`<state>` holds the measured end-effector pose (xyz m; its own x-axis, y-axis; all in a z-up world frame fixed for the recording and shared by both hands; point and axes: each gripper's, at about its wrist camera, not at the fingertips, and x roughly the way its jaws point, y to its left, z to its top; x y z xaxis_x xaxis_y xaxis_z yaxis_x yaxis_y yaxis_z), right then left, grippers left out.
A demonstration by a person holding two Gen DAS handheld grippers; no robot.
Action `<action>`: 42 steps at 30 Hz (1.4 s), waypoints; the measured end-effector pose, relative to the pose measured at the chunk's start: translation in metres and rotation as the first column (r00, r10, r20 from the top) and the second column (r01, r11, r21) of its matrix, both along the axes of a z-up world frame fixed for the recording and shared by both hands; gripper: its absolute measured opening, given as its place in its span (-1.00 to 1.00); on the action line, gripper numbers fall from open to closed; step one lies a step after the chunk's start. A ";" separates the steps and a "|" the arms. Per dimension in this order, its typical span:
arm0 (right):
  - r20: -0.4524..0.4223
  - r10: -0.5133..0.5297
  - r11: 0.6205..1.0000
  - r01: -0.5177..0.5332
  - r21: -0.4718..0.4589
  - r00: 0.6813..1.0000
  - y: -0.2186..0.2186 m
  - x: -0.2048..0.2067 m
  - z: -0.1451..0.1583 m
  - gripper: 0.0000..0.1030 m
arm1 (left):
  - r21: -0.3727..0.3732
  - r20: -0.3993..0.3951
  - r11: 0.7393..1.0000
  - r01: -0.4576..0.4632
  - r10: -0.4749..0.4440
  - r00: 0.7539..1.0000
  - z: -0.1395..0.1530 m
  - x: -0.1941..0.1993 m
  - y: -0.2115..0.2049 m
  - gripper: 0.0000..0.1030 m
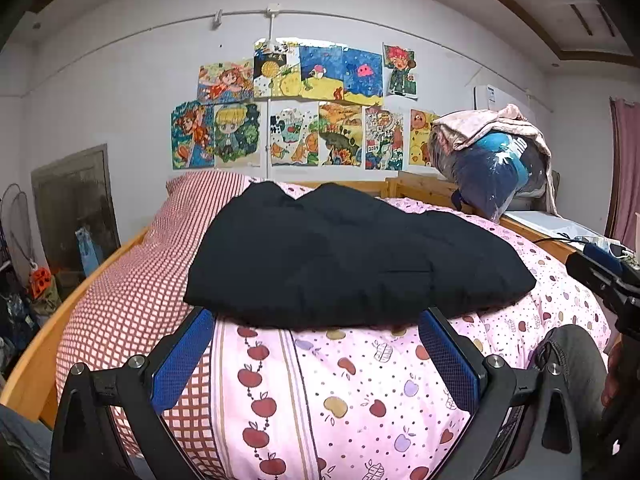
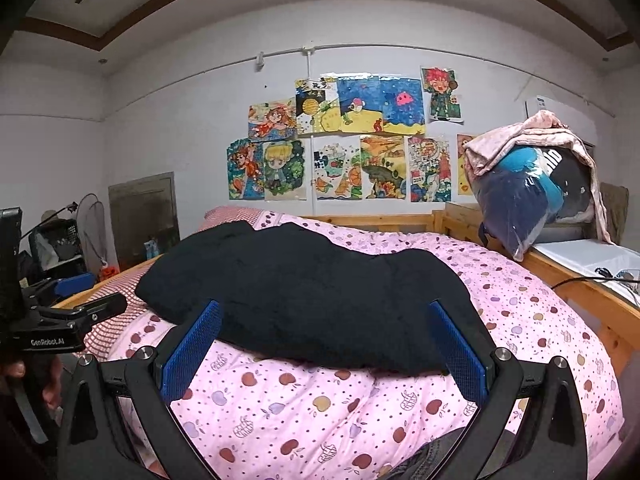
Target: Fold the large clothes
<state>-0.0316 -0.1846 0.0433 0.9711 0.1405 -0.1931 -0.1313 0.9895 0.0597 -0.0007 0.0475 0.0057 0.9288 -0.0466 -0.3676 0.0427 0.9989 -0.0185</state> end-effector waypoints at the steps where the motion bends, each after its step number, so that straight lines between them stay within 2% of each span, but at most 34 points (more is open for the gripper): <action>1: -0.008 -0.002 1.000 0.002 0.003 1.000 -0.001 0.002 -0.003 0.97 | -0.005 -0.002 1.000 -0.004 0.004 1.000 -0.001 0.001 0.001 1.00; 5: -0.033 -0.016 1.000 0.016 0.011 0.999 0.000 0.007 -0.011 0.97 | -0.024 -0.007 1.000 -0.015 0.015 1.000 -0.004 0.002 0.007 1.00; 17: -0.054 -0.017 1.000 0.016 -0.026 0.998 0.007 0.013 -0.019 0.97 | -0.010 -0.023 0.999 -0.031 0.030 0.999 -0.014 0.003 0.011 1.00; 42: -0.080 -0.013 1.000 0.012 -0.015 0.997 0.007 0.015 -0.026 0.97 | -0.018 -0.020 0.999 -0.042 0.042 0.999 -0.012 0.003 0.018 1.00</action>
<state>-0.0163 -0.1776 0.0173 0.9542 0.1246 -0.2719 -0.1140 0.9920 0.0546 0.0020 0.0653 -0.0059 0.9227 -0.0149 -0.3852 0.0005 0.9993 -0.0374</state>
